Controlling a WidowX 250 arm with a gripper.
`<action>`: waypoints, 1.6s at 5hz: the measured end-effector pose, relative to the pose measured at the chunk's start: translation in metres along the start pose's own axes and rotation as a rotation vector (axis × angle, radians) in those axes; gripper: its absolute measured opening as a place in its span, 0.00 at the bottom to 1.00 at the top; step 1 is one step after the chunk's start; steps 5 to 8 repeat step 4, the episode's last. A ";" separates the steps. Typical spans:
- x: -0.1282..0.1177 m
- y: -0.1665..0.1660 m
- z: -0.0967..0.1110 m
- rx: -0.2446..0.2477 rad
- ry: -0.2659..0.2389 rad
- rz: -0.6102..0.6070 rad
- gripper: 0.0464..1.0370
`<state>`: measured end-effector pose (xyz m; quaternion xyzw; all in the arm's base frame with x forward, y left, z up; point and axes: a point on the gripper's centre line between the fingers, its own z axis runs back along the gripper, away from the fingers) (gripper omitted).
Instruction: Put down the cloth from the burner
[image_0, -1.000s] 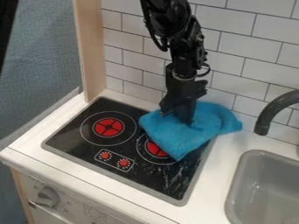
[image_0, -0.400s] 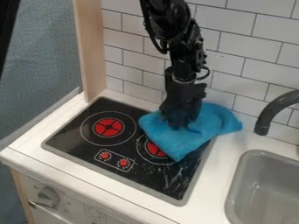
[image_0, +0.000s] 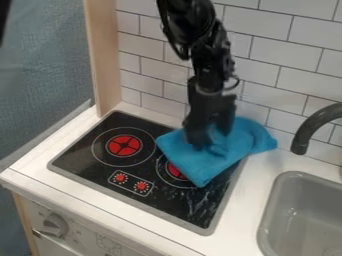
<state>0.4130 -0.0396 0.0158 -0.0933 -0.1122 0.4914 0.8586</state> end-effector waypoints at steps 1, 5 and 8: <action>-0.001 -0.004 0.018 -0.043 0.004 -0.019 0.96; 0.003 0.005 0.064 -0.060 -0.020 -0.043 0.96; 0.003 0.005 0.064 -0.060 -0.020 -0.043 0.96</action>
